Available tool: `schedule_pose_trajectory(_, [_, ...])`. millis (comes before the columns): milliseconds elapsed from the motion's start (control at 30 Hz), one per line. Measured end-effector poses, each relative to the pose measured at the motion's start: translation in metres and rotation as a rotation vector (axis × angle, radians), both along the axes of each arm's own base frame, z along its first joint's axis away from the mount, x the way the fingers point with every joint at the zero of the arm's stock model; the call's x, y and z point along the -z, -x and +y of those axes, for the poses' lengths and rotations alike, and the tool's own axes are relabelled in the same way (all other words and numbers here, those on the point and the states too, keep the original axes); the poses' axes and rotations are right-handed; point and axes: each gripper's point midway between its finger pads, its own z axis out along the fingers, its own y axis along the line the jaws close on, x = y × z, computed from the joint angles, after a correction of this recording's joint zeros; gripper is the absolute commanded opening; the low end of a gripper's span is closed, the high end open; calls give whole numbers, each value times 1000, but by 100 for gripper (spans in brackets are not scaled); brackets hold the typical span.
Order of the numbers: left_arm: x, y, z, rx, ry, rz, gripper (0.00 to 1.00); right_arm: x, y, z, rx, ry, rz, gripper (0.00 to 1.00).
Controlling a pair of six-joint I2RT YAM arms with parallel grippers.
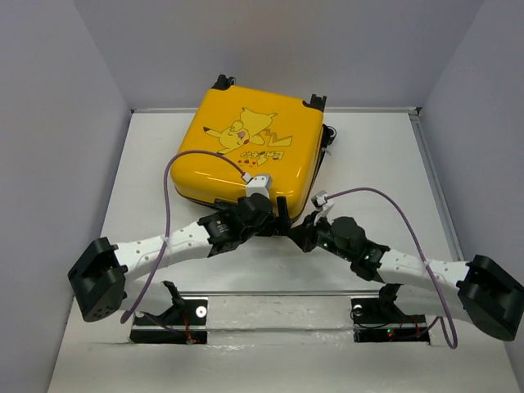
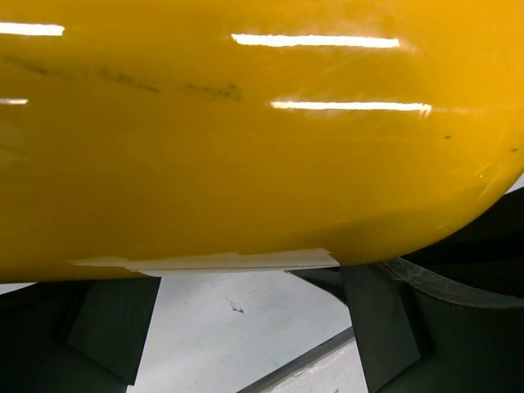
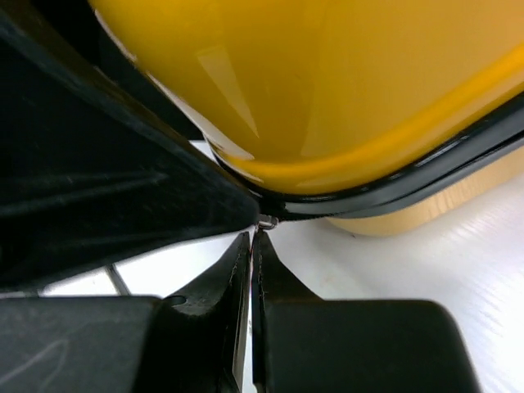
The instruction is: Pack the luggage
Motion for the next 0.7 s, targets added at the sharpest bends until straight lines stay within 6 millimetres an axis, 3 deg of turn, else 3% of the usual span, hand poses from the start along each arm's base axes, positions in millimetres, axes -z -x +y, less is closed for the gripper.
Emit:
schedule_pose_trajectory(267, [-1,-6,5,0,-32,17,96,8,-16,36,192,-193,129,7])
schedule_pose_trajectory(367, [-12,-5,7,10,-10,8,98,10,-21,46,234,-277,165,7])
schedule_pose_trajectory(433, [-29,-2,5,40,8,2,99,8,-24,50,252,-325,178,7])
schedule_pose_trajectory(500, [-62,1,-6,92,56,-26,99,7,-24,52,264,-362,194,7])
schedule_pose_trajectory(600, [-150,2,-20,182,186,-161,99,8,-20,46,273,-391,217,7])
schedule_pose_trajectory(667, [-217,-16,-4,149,283,-289,99,6,-17,44,271,-397,218,7])
schedule_pose_trajectory(700, [-244,-35,19,95,305,-355,99,6,-14,41,270,-394,220,7])
